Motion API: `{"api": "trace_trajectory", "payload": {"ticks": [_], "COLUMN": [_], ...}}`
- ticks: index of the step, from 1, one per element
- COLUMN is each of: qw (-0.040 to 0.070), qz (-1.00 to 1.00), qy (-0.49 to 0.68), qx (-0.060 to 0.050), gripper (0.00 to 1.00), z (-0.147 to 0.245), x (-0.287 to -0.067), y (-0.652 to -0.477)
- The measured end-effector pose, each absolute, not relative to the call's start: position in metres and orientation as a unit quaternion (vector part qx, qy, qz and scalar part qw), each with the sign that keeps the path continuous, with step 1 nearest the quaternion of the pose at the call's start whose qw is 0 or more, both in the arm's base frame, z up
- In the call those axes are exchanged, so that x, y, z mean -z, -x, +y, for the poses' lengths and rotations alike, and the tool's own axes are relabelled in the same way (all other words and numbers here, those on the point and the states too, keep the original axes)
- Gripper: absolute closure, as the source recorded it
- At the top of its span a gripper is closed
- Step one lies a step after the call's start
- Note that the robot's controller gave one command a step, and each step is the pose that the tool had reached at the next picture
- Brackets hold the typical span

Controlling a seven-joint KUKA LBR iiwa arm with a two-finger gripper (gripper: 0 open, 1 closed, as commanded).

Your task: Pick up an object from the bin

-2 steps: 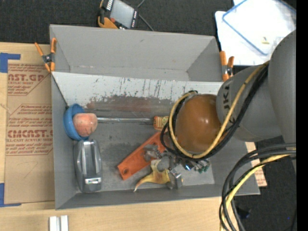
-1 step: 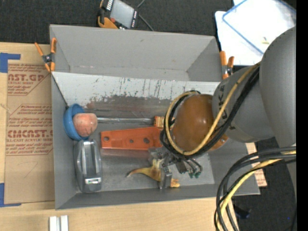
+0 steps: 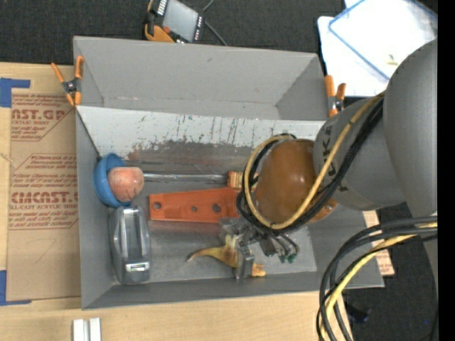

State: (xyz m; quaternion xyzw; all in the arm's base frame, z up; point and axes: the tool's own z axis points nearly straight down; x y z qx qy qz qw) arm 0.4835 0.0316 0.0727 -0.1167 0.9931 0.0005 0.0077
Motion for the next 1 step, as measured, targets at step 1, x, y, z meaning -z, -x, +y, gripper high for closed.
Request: {"api": "trace_trajectory", "payload": {"ticks": [1], "qw": [0.001], "qz": [0.993], "qy": [0.117], "qx": [-0.001], "gripper": [1.00], "z": [0.0321], "x": [-0.0965], "y": [-0.4796]}}
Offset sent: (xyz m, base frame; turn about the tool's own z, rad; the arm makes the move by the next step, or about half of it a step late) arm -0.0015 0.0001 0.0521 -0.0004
